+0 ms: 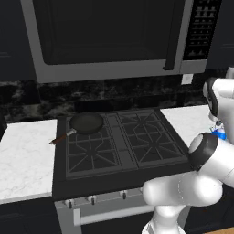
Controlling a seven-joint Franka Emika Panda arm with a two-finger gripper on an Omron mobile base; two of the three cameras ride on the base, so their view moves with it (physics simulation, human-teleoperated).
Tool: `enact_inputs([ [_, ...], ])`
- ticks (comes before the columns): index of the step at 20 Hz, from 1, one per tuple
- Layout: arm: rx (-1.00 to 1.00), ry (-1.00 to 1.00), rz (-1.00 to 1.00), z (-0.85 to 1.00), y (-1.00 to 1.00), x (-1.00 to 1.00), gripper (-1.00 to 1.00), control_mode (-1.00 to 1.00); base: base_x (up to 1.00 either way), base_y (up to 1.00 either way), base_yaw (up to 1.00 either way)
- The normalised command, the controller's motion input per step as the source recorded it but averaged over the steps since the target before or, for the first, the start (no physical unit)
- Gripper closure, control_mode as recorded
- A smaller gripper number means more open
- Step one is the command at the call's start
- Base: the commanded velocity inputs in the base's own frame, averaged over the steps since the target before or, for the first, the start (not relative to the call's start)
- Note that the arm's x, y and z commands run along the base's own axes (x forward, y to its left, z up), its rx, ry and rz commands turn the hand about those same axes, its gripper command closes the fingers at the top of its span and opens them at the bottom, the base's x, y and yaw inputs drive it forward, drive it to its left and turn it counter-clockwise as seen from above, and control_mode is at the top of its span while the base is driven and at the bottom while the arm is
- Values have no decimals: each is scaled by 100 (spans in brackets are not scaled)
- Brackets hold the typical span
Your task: Pick the kettle from the counter and place it on a stove burner. Then turn the burner on.
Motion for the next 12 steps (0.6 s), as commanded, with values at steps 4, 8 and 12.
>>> enact_inputs([
  [4, 0, 1, 0, -40, -52, 25, -100, -100, 0, 0, 0],
  [8, 0, 0, 2, -38, -42, 44, -100, -100, 0, 0, 0],
  [12, 0, -2, 1, -32, -32, 49, -100, -100, 0, 0, 0],
])
